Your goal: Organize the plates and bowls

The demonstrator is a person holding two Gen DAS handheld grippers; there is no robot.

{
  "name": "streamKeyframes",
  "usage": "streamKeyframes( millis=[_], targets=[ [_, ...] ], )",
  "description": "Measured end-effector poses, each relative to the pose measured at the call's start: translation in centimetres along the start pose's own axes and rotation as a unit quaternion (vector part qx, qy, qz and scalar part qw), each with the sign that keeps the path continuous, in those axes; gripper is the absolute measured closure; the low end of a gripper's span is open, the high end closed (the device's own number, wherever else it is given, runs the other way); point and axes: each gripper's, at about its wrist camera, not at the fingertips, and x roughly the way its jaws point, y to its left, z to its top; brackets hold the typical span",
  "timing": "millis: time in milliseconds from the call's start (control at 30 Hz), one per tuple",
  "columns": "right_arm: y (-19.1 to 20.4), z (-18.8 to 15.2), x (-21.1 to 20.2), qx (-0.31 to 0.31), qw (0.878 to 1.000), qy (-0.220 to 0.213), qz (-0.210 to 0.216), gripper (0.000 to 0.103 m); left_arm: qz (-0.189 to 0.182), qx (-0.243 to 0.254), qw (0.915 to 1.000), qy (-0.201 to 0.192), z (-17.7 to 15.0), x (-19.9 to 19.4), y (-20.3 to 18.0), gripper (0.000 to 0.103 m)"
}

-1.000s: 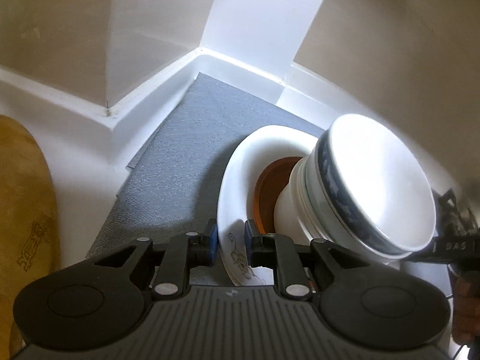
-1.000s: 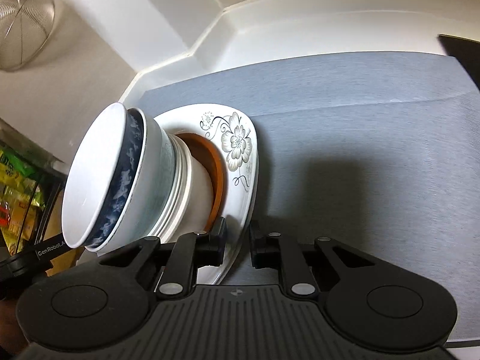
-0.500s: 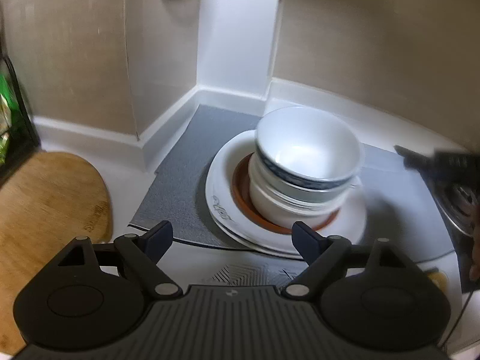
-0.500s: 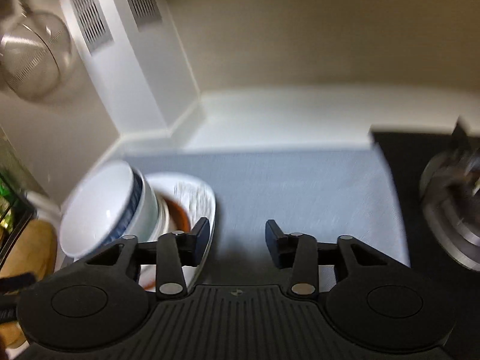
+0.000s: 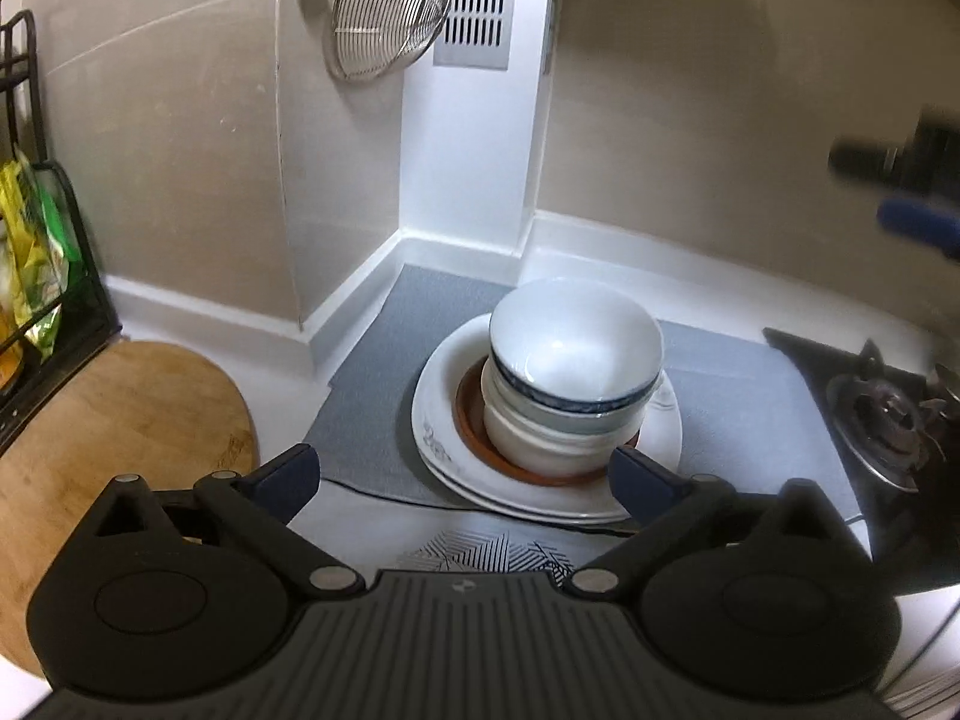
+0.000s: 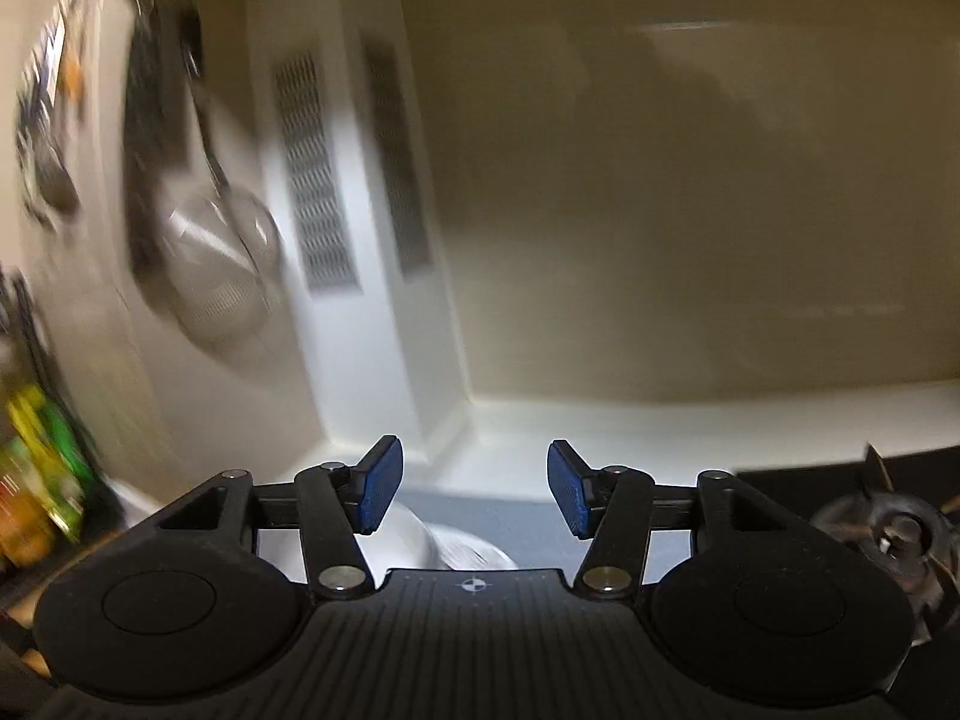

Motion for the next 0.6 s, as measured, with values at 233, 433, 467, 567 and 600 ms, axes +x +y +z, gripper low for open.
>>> streamKeyframes(
  millis=[233,433,467,567,600],
  targets=[
    [1.1,0.3,2.9,0.010,0.994,0.107,-0.020,0.042,-0.027,0.021,0.9991,0.026,0.8,1.2,1.0,0.000],
    [0.6,-5.0,5.3,0.019,0.972,0.217,-0.090,0.049,-0.049,0.030,0.9973,0.044,0.2,2.7,1.5,0.000],
    [0.4,-5.4,5.3,0.030,0.970,0.226,-0.089,0.051,-0.051,0.035,0.9969,0.048,0.1,2.8,1.4,0.000],
    [0.4,-5.4,4.8,0.045,0.968,0.228,-0.091,0.051,-0.064,0.051,0.9954,0.050,0.0,2.7,1.0,0.000],
    [0.5,-5.4,4.7,0.044,0.969,0.224,-0.093,0.051,-0.067,0.058,0.9949,0.048,0.0,2.6,0.9,0.000]
  ],
)
